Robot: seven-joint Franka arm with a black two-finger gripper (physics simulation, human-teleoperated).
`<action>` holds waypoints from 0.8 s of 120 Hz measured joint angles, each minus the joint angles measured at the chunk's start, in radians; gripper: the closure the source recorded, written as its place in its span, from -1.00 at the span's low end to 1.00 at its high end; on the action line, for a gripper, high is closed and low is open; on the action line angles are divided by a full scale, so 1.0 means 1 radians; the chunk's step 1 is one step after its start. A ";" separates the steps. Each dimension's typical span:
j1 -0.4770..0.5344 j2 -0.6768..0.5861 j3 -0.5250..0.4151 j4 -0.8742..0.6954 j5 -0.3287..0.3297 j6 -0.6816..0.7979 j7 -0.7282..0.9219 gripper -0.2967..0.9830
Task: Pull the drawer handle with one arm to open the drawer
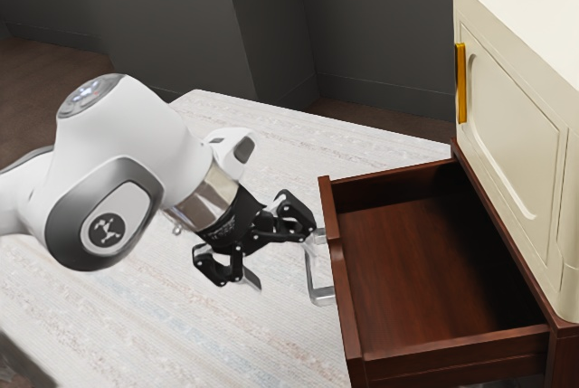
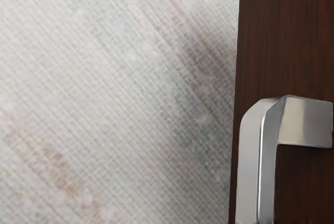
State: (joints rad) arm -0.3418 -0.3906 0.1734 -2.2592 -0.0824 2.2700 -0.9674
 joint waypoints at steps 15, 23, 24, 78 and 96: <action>-0.004 -0.004 0.000 0.016 0.000 0.000 0.000 -0.48; -0.005 -0.006 0.000 0.043 0.000 -0.002 -0.001 -0.49; -0.005 -0.006 0.000 0.049 0.000 -0.004 -0.001 -0.49; 0.003 0.088 -0.004 0.530 0.051 -0.461 -0.019 -0.53; 0.009 0.122 0.005 0.593 0.075 -0.628 -0.022 -0.53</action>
State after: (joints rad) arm -0.3330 -0.2688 0.1783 -1.6665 -0.0078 1.6416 -0.9891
